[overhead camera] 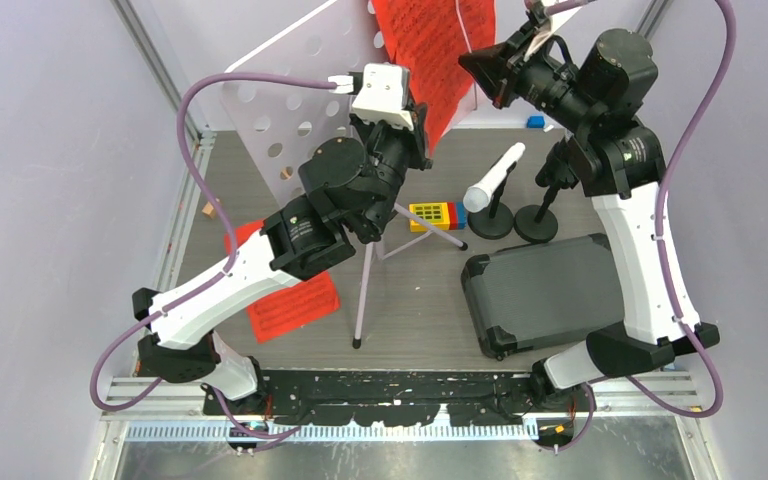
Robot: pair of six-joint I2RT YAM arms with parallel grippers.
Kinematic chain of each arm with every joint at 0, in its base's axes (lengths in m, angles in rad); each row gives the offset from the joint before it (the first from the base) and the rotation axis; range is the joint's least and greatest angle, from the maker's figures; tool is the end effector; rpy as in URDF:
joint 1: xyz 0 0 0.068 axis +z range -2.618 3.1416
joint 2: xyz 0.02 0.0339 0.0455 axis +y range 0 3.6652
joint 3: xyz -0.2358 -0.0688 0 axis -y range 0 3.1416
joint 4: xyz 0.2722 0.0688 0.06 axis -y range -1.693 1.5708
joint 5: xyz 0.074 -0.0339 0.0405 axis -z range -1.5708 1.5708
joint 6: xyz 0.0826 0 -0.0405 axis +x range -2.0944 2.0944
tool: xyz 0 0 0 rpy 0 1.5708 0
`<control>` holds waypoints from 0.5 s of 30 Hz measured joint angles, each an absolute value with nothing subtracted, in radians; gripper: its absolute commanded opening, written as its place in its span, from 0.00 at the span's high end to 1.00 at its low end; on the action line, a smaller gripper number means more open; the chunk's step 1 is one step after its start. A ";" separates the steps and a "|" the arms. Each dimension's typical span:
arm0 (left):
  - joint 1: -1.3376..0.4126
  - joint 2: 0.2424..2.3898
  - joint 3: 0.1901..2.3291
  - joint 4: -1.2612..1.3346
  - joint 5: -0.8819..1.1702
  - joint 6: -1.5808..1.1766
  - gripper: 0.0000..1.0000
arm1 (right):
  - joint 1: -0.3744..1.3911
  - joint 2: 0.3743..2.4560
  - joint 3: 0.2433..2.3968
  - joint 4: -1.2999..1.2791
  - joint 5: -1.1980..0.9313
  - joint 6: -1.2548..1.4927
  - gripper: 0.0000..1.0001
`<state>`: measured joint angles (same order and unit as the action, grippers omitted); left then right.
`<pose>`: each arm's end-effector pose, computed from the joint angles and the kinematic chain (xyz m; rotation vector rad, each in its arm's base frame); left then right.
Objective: Pack up the instrument practice props
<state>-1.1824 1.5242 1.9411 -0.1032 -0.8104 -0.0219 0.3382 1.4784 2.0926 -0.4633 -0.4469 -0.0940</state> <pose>0.1910 -0.3088 0.5545 0.0648 1.3728 -0.5039 0.3022 0.1441 0.5765 -0.6650 1.2944 0.5167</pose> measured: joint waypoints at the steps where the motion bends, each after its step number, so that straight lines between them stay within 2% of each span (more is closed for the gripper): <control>1: -1.182 1.524 1.943 -0.105 -0.810 -0.022 1.00 | 0.338 1.471 2.081 -0.455 -0.446 -0.094 0.99; 15: -1.184 1.513 2.040 -0.186 -0.730 -0.027 1.00 | 0.338 1.446 2.027 -0.400 -0.426 -0.083 1.00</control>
<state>-1.1843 1.5131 2.0403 -0.1856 -0.7296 -0.0265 0.3382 1.4460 2.0266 -0.4004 -0.4255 -0.0830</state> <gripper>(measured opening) 0.009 0.064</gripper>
